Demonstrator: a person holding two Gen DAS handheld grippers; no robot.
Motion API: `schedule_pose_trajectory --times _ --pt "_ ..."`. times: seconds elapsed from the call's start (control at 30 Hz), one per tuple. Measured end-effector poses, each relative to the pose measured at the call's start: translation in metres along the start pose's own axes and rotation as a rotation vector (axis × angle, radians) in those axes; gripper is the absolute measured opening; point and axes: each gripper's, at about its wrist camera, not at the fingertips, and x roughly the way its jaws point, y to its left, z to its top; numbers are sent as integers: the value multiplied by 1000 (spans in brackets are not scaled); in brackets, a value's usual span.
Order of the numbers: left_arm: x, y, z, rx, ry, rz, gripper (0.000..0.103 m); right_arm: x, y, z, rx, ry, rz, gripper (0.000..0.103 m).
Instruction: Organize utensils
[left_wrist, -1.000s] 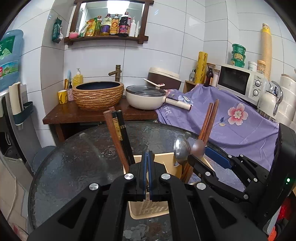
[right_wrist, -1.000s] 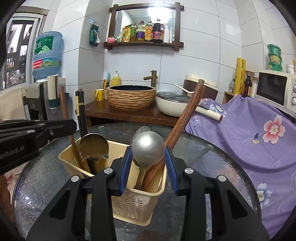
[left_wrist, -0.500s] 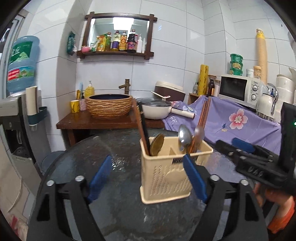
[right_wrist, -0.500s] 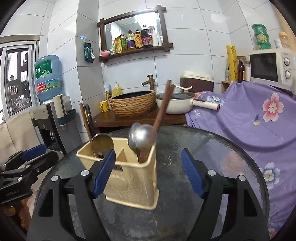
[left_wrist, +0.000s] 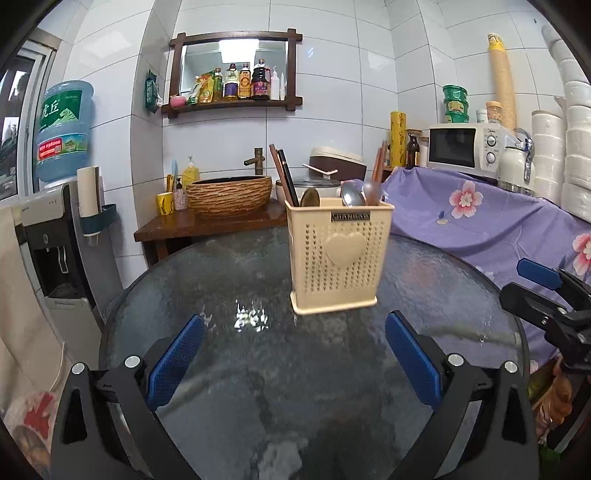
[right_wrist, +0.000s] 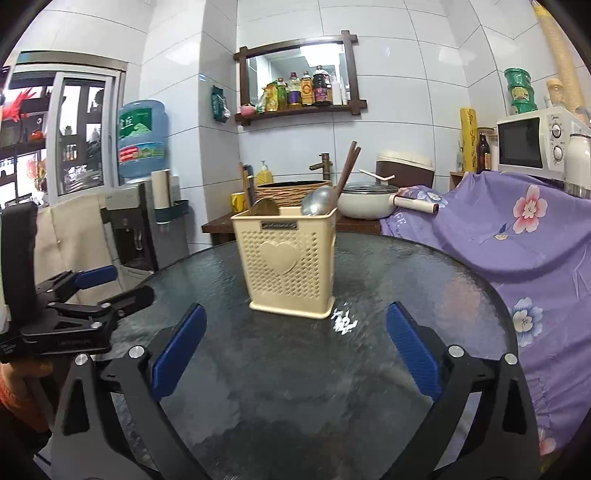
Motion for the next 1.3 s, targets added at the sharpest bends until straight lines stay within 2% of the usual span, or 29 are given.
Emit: schedule_pose_trajectory --times 0.17,0.3,0.43,0.5,0.77,0.93,1.3 --pt "-52 -4 -33 38 -71 30 97 -55 29 -26 -85 -55 8 97" --pt "-88 0 -51 -7 -116 32 97 -94 43 -43 -124 -77 13 97" --pt "-111 8 -65 -53 -112 69 97 -113 41 -51 -98 -80 7 97" --pt "-120 11 -67 -73 -111 62 97 -121 40 -55 -83 -79 7 97" --pt "-141 2 -64 -40 -151 64 97 -129 37 -50 -74 -91 19 97" --pt "-142 2 -63 -57 -146 38 97 -128 35 -48 -64 -90 26 97" --pt "-141 3 -62 -51 -138 43 97 -125 34 -47 -65 -77 27 97"
